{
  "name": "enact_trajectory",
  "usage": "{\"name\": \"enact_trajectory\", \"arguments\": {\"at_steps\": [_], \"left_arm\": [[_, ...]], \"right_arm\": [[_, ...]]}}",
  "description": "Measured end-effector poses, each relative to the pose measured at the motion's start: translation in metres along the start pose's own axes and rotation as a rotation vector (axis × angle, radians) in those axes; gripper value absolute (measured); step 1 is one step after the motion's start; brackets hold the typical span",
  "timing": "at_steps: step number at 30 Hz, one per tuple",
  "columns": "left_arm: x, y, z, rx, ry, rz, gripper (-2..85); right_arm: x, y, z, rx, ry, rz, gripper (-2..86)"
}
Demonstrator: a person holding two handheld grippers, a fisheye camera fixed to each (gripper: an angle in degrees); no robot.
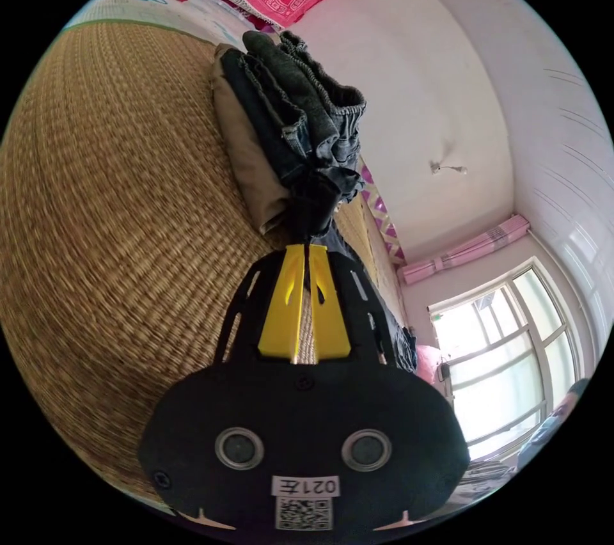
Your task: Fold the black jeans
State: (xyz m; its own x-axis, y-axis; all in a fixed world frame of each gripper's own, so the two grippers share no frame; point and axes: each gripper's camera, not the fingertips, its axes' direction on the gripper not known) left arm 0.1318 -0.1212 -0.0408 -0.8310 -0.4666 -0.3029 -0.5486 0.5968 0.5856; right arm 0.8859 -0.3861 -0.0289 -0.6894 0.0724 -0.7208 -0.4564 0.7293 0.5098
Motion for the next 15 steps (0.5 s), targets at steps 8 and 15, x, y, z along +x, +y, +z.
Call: {"name": "enact_trajectory", "arguments": {"at_steps": [8, 15], "left_arm": [[0.012, 0.003, 0.013, -0.169, 0.0, 0.048, -1.0], [0.018, 0.011, 0.017, -0.189, -0.048, 0.049, -1.0]], "right_arm": [[0.012, -0.036, -0.081, -0.043, 0.039, -0.087, 1.0], [0.082, -0.031, -0.132, -0.075, 0.068, -0.05, 0.9]]}}
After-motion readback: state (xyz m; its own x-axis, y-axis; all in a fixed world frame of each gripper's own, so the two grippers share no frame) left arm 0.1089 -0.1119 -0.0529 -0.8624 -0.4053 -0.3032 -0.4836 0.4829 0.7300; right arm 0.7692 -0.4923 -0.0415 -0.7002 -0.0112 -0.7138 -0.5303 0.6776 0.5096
